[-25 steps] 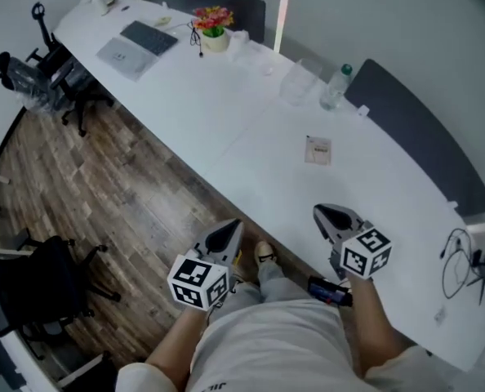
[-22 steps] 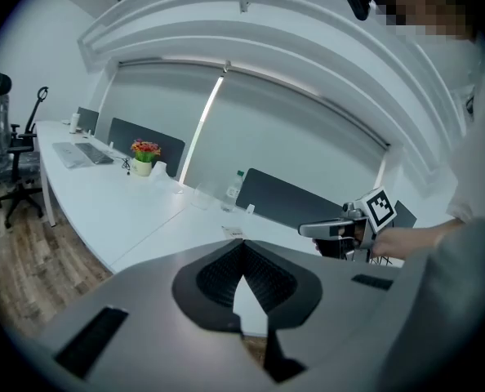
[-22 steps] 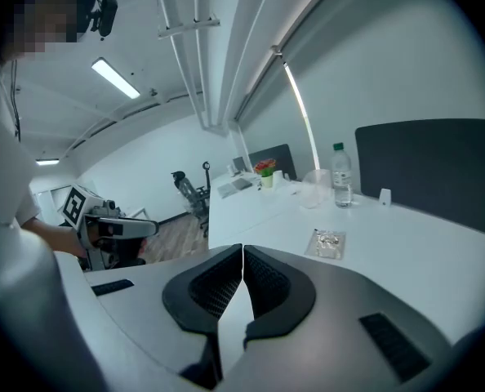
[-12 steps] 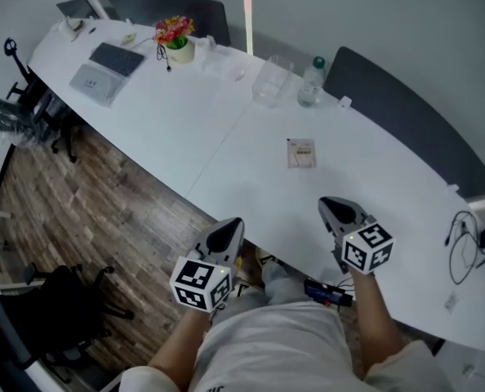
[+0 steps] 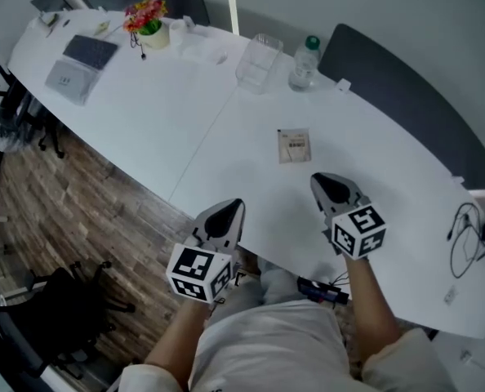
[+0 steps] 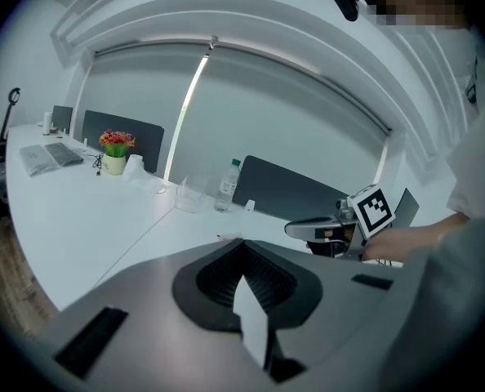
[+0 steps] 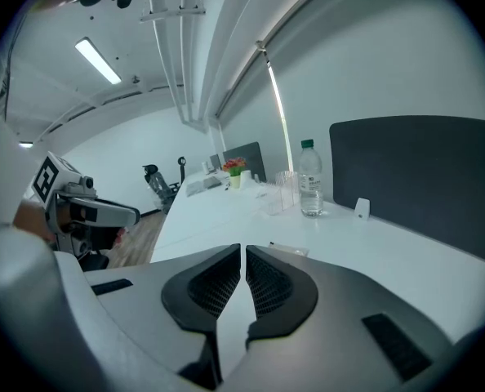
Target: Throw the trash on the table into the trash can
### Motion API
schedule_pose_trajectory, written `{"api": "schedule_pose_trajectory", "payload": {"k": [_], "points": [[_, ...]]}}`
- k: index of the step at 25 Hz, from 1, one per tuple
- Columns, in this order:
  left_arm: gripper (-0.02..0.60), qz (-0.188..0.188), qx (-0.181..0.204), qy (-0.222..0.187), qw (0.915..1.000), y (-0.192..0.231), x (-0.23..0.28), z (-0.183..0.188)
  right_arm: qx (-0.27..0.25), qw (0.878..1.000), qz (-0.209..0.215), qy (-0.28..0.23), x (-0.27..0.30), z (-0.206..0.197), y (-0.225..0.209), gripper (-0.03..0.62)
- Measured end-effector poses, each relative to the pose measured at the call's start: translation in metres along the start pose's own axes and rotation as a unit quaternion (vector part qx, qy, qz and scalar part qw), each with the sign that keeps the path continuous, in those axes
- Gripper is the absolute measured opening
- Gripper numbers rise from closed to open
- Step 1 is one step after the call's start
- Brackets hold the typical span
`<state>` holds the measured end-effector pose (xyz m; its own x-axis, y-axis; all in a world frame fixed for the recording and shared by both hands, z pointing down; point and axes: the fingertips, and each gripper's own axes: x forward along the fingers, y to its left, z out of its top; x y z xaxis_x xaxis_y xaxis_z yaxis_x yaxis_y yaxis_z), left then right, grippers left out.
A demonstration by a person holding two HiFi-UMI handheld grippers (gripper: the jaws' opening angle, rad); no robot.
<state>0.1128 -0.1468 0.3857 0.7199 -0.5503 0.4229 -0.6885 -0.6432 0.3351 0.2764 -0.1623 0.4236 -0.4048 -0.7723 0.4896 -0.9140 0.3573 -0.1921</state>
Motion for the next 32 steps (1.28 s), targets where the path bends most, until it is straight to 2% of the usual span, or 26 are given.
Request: {"api": "schedule_pose_trajectory", "payload": {"k": [6,12,19,23,32], "points": [[0.002,-0.006,-0.004,0.016,0.9998,0.007,0.028,-0.002,-0.003,1.0,-0.011,0.018,0.03,-0.01,-0.023,0.047],[0.002,-0.014,-0.005,0.035,0.9993,0.013,0.048,-0.007,-0.002,0.999,-0.04,0.037,0.062,-0.02,-0.046,0.191],[0.002,-0.011,-0.011,0.047,0.9988,0.026,0.06,-0.009,-0.016,0.995,-0.053,0.078,0.097,-0.039,-0.064,0.266],[0.002,-0.007,-0.015,0.051,0.9986,0.031,0.062,-0.011,-0.018,0.993,-0.057,0.097,0.112,-0.048,-0.071,0.29],[0.002,0.007,-0.021,0.06,0.9979,0.043,0.06,-0.017,-0.037,0.986,-0.072,0.147,0.132,-0.072,-0.081,0.293]]}}
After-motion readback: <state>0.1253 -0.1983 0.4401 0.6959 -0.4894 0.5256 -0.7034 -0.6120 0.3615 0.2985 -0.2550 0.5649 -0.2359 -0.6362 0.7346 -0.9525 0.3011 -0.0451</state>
